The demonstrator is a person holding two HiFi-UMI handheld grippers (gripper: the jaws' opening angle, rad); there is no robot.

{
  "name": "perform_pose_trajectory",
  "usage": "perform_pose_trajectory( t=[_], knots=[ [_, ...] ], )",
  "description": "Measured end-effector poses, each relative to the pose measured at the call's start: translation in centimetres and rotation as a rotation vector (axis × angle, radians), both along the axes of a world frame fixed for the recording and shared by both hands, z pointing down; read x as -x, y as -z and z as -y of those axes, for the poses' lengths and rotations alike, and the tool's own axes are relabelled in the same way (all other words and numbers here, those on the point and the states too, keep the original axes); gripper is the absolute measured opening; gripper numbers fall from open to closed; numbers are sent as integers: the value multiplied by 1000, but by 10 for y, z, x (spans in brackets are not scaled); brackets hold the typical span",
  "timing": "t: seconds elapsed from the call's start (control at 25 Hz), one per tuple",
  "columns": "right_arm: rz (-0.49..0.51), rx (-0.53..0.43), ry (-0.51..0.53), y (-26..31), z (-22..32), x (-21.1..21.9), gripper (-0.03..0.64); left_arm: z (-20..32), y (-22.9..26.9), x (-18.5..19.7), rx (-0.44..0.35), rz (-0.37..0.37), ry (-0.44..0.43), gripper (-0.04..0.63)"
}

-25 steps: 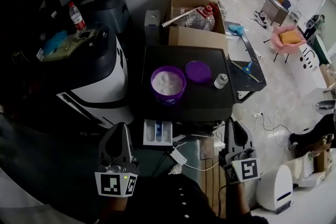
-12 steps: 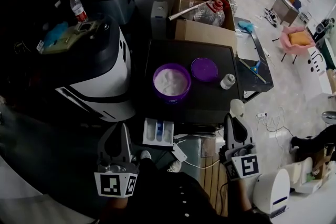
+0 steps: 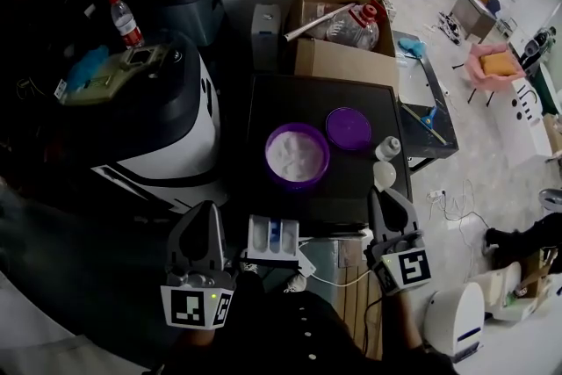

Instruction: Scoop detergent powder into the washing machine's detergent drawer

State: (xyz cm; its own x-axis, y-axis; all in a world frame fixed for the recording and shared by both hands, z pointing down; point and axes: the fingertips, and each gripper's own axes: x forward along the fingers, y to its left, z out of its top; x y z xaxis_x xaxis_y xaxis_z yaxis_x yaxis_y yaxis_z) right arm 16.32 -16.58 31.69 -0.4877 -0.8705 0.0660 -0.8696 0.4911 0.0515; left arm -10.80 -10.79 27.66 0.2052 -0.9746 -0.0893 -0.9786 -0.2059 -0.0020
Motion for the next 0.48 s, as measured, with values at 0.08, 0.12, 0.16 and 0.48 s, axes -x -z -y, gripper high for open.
perform_pose_trajectory(
  t=[0.08, 0.12, 0.16, 0.48],
  knots=[
    [-15, 17, 6, -5, 9, 6, 33, 7, -3, 4, 9, -4, -6, 14],
    [-23, 25, 9, -8, 14, 10, 33, 10, -4, 7, 14, -5, -9, 14],
    [-33, 33, 14, -10, 18, 13, 32, 13, -6, 9, 18, -7, -10, 14],
    [-145, 105, 92, -37, 54, 38, 34, 28, -21, 23, 64, -15, -13, 14]
  ],
)
